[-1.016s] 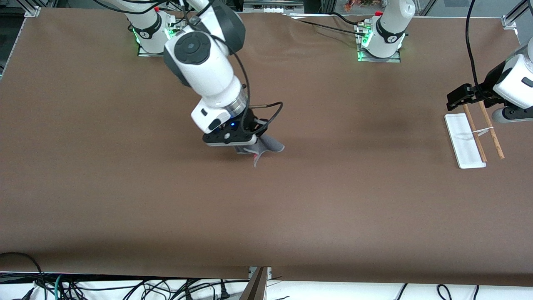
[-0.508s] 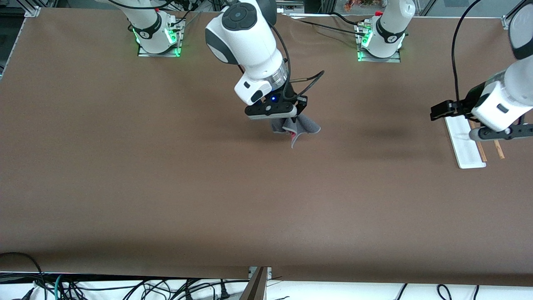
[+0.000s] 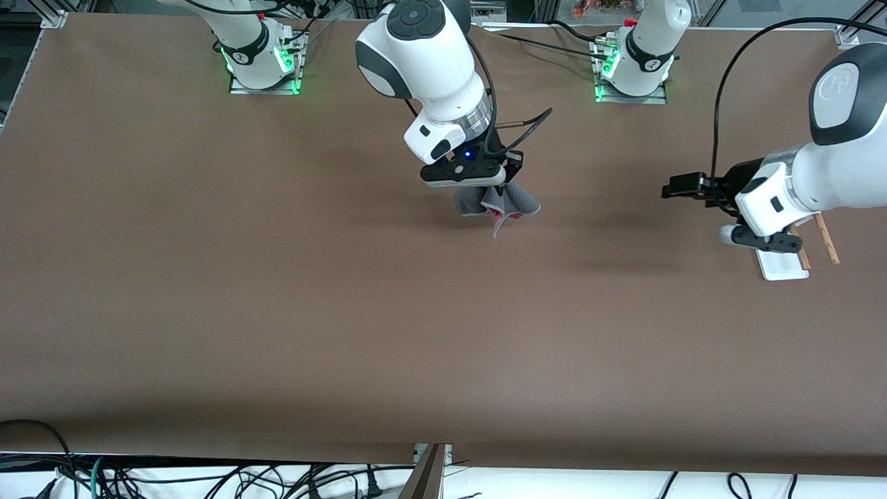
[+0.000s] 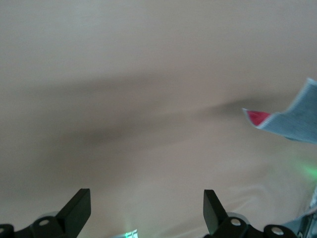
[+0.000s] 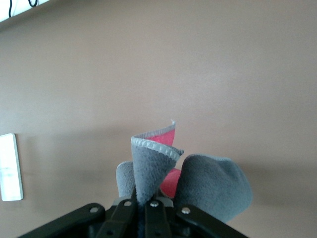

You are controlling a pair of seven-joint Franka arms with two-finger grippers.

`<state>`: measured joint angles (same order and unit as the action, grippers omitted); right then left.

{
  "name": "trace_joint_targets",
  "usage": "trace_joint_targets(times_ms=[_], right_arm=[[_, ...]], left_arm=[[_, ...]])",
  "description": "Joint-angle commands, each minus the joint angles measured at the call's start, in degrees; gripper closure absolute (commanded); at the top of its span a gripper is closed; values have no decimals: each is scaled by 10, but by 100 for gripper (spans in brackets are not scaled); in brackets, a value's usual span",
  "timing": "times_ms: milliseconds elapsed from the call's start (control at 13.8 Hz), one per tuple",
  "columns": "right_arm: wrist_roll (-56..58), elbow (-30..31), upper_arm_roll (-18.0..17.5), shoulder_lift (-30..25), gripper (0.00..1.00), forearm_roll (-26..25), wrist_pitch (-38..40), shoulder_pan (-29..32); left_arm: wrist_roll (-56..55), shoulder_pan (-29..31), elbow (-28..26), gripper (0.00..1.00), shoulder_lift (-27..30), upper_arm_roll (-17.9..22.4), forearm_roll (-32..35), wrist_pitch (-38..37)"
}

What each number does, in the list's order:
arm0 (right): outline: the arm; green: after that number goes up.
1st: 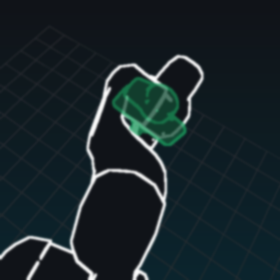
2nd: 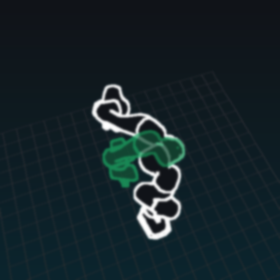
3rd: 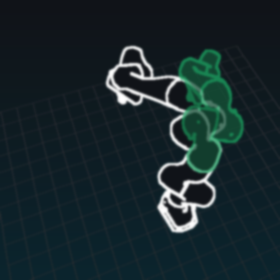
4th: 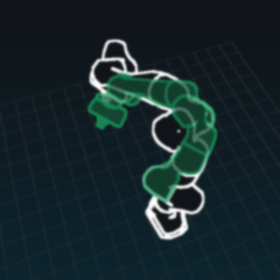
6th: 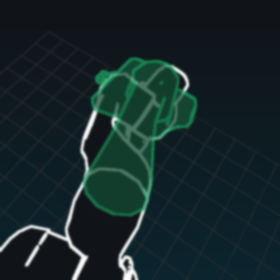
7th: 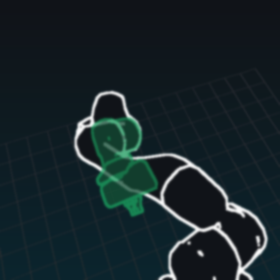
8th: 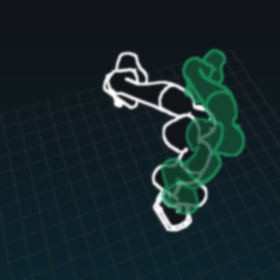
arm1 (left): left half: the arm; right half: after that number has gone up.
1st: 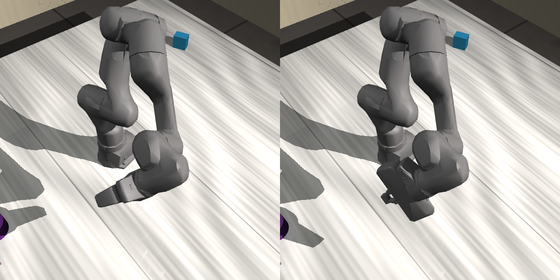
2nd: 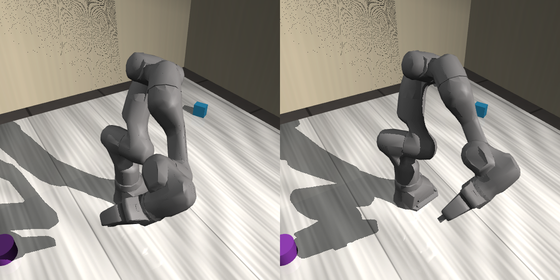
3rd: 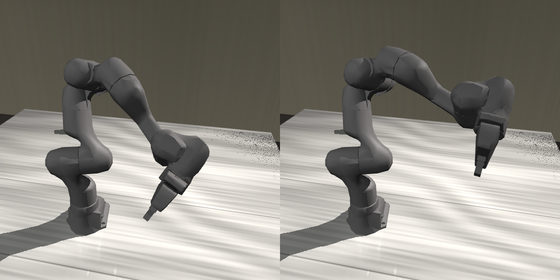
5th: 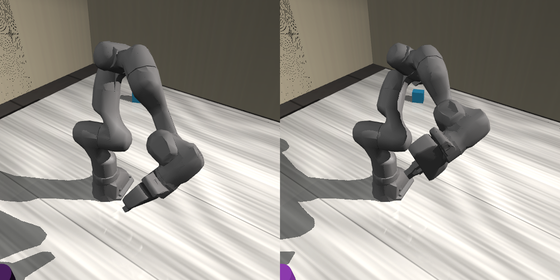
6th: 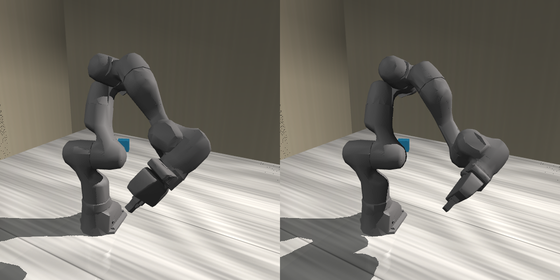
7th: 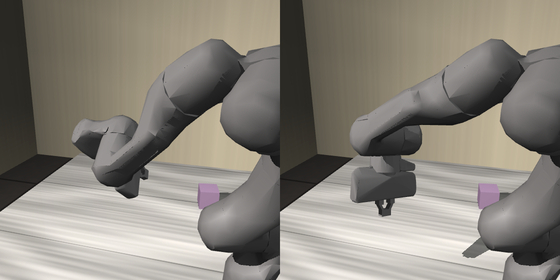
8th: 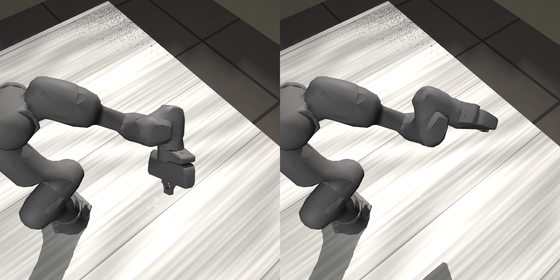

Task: Pass towel and hang on rack
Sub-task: 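Hold the towel with the right gripper while the left gripper reaches it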

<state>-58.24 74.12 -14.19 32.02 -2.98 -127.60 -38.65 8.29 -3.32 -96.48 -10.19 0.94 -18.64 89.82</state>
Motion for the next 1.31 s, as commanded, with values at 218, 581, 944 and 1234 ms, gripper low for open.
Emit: trace_joint_targets(times_ms=[218, 581, 944, 1234], right_arm=[[-14, -20, 4, 11, 100, -16, 1, -9], [-13, -20, 4, 11, 100, -17, 0, -10], [-13, -20, 4, 16, 100, -18, -12, -13], [-13, -20, 4, 16, 100, -17, -19, -12]], left_arm=[[249, 4, -140, 0, 31, -48, -145, 164], [335, 3, -184, 0, 28, -123, -160, 237], [527, 2, -246, 0, 15, -185, -244, 397], [653, 0, -248, 0, 7, -198, -290, 434]])
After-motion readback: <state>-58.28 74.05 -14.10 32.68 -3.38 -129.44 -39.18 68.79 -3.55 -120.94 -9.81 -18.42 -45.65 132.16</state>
